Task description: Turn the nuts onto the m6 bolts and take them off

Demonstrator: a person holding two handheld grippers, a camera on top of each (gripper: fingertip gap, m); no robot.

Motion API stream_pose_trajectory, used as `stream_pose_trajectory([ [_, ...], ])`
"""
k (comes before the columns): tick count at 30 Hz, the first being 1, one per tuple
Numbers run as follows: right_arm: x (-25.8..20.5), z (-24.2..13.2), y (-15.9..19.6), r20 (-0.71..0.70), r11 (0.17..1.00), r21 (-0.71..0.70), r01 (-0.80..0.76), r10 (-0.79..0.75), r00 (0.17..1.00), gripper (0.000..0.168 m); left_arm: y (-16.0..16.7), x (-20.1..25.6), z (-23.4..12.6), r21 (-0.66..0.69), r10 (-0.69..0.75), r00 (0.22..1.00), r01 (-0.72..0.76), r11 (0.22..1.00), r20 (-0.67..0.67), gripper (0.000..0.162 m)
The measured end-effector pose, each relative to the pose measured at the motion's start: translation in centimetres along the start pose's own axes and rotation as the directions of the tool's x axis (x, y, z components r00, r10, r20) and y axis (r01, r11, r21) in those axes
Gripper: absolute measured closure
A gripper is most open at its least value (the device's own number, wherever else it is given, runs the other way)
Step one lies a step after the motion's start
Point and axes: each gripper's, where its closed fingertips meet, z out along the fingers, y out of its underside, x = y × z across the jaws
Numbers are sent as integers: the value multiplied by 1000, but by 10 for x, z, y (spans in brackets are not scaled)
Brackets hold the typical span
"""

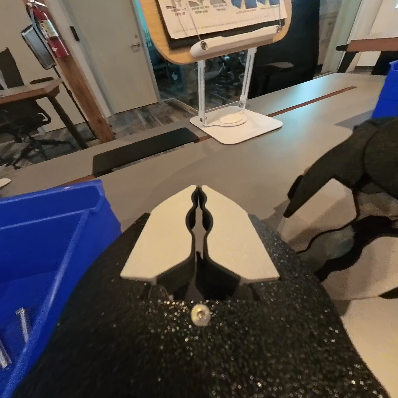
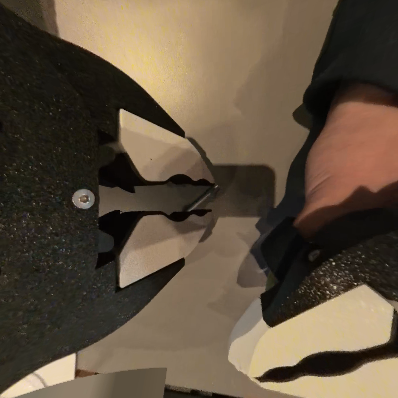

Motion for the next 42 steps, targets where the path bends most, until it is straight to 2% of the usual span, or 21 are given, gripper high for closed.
stream_pose_trajectory([
  [1,0,1,-1,23,1000,-5,3,-3,1000,149,0,-2,0,2,-2,1000,2,1000,7,162],
  [6,4,8,6,64,994,-106,36,-30,998,159,-1,-8,0,3,-6,1000,6,1000,19,162],
  [12,1,6,7,99,988,-153,-20,36,994,162,1,-4,2,-6,13,1000,-13,1000,2,162],
  [14,8,4,8,51,991,-109,-79,85,995,162,0,-4,2,-3,8,1000,-8,1000,-3,162],
  [17,21,-13,3,-20,962,107,-253,256,966,163,-3,0,1,15,-10,999,11,1000,-37,162],
  [20,30,-47,1,-17,825,388,-411,452,892,163,-8,14,2,48,-23,990,30,998,-139,162],
  [22,33,-74,4,21,689,557,-463,546,838,163,-10,32,3,57,-27,966,43,997,-256,162],
  [24,32,-104,6,99,516,703,-489,609,787,163,-8,52,5,35,-29,932,45,998,-362,161],
  [26,33,-131,10,157,369,796,-481,641,751,163,-9,83,3,29,-22,854,43,999,-519,116],
  [27,32,-141,12,187,317,819,-479,641,744,163,-15,105,-6,49,-17,777,62,997,-629,96],
  [28,30,-148,12,223,276,832,-482,629,745,163,-21,122,-16,68,-15,703,90,994,-711,83],
  [30,22,-157,6,302,212,844,-493,572,763,163,-24,141,-23,52,-25,645,101,994,-764,78],
  [33,18,-156,0,332,205,842,-499,530,780,163,-26,155,-30,42,-40,585,126,991,-810,86],
  [41,4,-146,-18,352,265,825,-499,449,821,163,-32,168,-45,12,-84,440,211,977,-894,133],
  [42,3,-145,-19,351,272,823,-499,446,823,163,-32,169,-47,15,-79,427,211,977,-901,146],
])
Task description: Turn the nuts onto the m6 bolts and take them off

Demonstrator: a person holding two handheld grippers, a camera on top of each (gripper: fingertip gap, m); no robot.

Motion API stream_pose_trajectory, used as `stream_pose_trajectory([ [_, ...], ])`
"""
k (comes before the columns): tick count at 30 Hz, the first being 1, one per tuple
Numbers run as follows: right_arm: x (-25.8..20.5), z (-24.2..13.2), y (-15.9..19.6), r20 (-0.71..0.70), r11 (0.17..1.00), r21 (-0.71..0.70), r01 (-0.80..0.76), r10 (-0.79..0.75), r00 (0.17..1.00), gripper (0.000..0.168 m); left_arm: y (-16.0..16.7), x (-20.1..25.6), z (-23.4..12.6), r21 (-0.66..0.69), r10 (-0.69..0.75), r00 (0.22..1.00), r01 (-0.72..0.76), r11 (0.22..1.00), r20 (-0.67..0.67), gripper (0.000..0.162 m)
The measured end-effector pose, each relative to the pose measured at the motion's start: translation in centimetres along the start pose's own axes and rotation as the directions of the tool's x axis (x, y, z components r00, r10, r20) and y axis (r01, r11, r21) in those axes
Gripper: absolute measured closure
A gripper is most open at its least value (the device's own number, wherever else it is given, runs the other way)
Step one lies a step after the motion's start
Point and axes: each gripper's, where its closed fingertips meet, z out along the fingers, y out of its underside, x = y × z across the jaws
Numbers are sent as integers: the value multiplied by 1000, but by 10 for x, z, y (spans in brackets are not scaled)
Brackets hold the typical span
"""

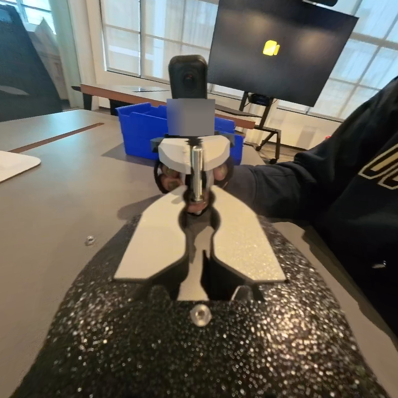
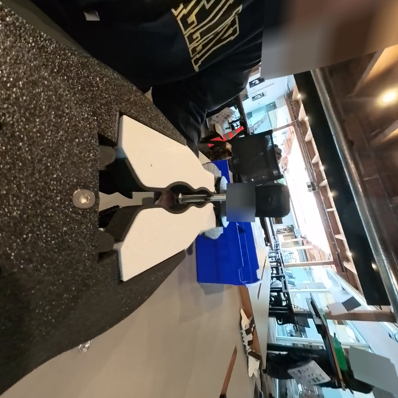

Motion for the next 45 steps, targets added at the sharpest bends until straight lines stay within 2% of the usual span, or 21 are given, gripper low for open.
stream_pose_trajectory([
  [1,-1,0,1,7,1000,-3,2,-2,1000,163,1,1,0,-5,2,1000,-2,1000,-3,151],
  [5,5,-3,3,-40,999,-30,26,-27,999,163,6,-9,-2,-59,25,997,-21,998,73,152],
  [6,8,-4,4,-63,998,-46,43,-46,997,162,10,-13,-4,-92,36,994,-26,995,106,152],
  [8,12,-6,6,-102,994,-78,77,-85,991,150,24,-26,-8,-207,100,976,-58,977,195,152],
  [11,17,-6,16,-145,979,-168,111,-136,980,140,42,-36,-11,-360,209,945,-109,927,252,152],
  [14,19,-5,31,-151,958,-262,120,-163,975,145,49,-35,-6,-395,219,945,-110,912,243,152],
  [17,26,-5,41,-185,942,-313,119,-183,965,162,53,-35,-5,-413,240,942,-127,902,234,152],
  [22,27,-7,33,-184,965,-239,111,-157,970,163,44,-36,-5,-364,286,925,-183,913,251,151],
  [25,26,-9,28,-169,975,-192,116,-149,974,163,44,-35,-5,-351,256,936,-162,922,241,136],
  [27,23,-9,28,-146,977,-179,114,-141,979,163,43,-33,-4,-340,238,946,-154,928,220,134],
  [34,16,-9,28,-99,977,-176,123,-142,985,163,39,-24,-5,-292,176,971,-124,948,159,137],
  [40,13,-9,29,-77,977,-178,120,-136,988,163,40,-18,-3,-294,160,980,-120,948,118,147],
  [45,17,-10,28,-105,978,-172,118,-137,985,163,38,-23,-4,-282,144,978,-96,955,153,152],
])
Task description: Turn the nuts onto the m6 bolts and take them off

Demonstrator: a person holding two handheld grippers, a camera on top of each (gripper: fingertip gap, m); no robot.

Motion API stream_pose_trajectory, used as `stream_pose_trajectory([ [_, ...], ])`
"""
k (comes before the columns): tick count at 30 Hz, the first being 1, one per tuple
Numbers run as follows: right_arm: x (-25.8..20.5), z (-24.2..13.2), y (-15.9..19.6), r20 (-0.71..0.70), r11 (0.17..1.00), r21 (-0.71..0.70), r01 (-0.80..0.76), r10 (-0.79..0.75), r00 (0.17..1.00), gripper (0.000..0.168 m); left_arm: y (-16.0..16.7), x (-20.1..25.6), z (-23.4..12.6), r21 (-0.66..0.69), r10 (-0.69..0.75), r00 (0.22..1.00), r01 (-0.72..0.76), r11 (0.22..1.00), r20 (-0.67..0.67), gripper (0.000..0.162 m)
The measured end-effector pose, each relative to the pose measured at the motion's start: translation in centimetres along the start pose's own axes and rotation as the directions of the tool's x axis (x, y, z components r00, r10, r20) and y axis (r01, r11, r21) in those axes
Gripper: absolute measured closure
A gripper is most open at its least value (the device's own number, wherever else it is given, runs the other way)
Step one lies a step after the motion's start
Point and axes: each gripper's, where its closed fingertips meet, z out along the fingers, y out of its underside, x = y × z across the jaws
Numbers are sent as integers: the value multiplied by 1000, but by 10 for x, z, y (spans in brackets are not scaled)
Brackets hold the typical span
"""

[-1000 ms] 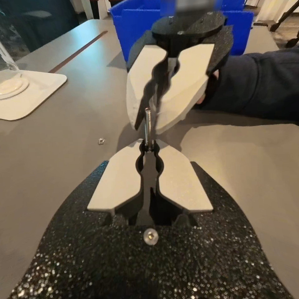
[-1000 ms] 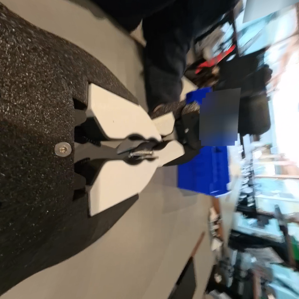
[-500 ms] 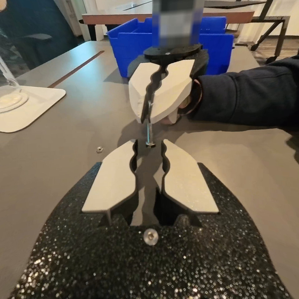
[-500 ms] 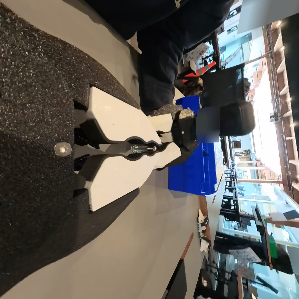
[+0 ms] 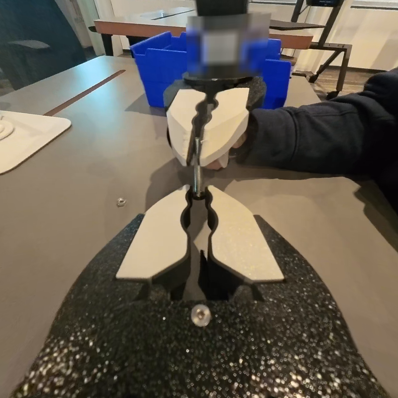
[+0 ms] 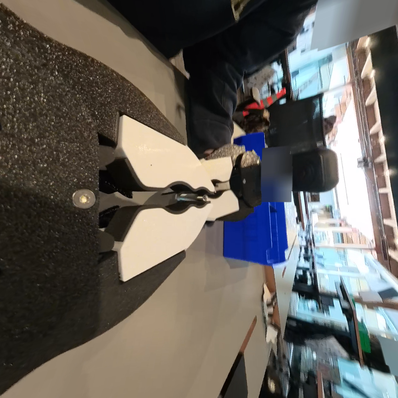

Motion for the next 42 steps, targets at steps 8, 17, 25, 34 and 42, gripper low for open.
stream_pose_trajectory([
  [8,75,-20,34,-481,956,-288,-50,-99,871,141,15,-44,-13,-63,-86,963,105,992,255,152],
  [17,105,-22,84,-592,814,-494,-306,-58,804,147,2,-65,-34,124,-241,916,212,969,321,152],
  [25,62,7,13,-280,951,-37,-307,284,917,146,-10,-64,-42,223,-270,926,214,951,263,152],
  [34,41,11,-7,-160,965,45,-257,261,952,162,-10,-40,-23,138,-133,975,109,984,178,152],
  [42,29,16,-11,-170,992,-2,-127,125,978,163,1,-32,-11,19,-52,984,50,999,169,152],
])
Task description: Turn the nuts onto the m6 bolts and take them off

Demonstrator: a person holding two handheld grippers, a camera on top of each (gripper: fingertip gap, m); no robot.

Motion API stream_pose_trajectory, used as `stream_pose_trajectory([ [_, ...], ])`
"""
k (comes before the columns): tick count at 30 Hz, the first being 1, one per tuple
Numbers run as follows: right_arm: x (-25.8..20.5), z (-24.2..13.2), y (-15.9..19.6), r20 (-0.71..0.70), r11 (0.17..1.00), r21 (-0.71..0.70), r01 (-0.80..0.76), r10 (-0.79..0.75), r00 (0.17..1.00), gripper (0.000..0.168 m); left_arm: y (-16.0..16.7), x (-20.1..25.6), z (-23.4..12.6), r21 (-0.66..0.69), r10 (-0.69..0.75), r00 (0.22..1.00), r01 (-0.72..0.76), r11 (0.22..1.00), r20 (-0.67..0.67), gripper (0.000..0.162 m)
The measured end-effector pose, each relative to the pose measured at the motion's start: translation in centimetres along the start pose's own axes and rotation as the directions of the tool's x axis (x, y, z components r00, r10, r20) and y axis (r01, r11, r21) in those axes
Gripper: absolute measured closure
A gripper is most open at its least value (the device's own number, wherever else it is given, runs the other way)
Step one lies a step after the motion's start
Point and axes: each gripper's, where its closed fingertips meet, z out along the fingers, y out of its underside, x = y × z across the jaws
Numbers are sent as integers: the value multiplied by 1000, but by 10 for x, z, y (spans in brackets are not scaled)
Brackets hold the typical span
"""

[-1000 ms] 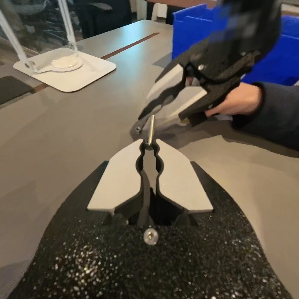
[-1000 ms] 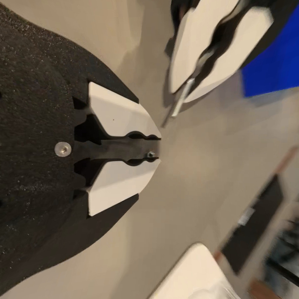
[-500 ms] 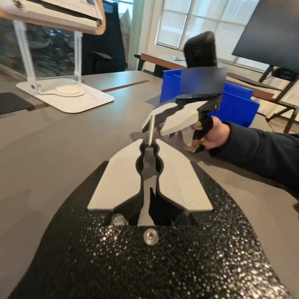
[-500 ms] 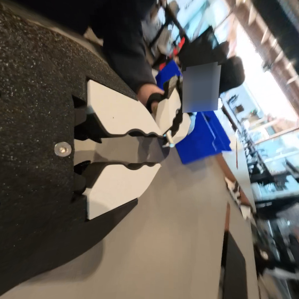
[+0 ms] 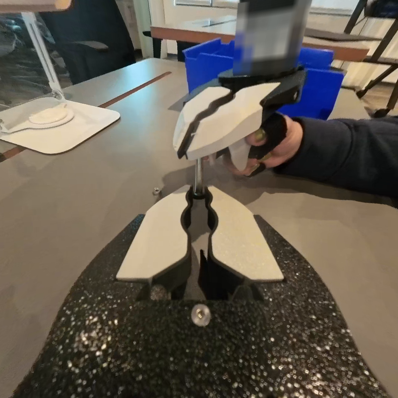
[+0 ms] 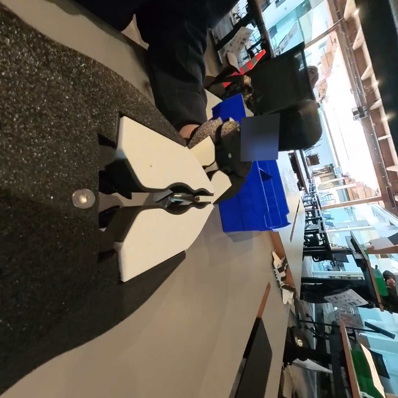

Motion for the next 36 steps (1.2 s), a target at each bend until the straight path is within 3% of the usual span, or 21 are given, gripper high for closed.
stream_pose_trajectory([
  [7,-3,0,-5,-15,996,44,72,-72,997,161,1,-4,-1,-7,0,999,0,1000,35,152],
  [9,10,-16,-23,-108,985,150,89,-74,991,145,2,-12,-4,-5,-20,997,20,1000,79,152],
  [10,23,-24,-23,-175,987,136,91,-66,982,140,1,-16,-6,5,-31,995,31,1000,99,152],
  [13,70,-38,19,-400,983,-172,55,-121,908,139,-2,-26,-11,42,-75,987,70,997,142,152],
  [15,79,-37,45,-427,944,-328,-12,-137,894,138,-3,-29,-13,59,-100,984,92,994,148,152],
  [20,91,-29,89,-471,825,-554,-112,-200,859,139,-4,-28,-14,65,-102,985,94,993,139,152],
  [26,93,-23,88,-491,825,-553,-116,-210,845,157,-2,-25,-11,40,-84,988,79,996,127,152],
  [30,93,-26,81,-504,851,-515,-102,-205,839,158,0,-21,-9,22,-63,992,61,998,106,152],
  [34,50,-27,33,-348,964,-254,77,-165,923,159,-2,-4,-4,22,-2,1000,2,1000,9,152],
  [36,21,-32,13,-222,978,-128,164,-190,956,159,-4,9,-2,33,40,997,-38,999,-64,152],
])
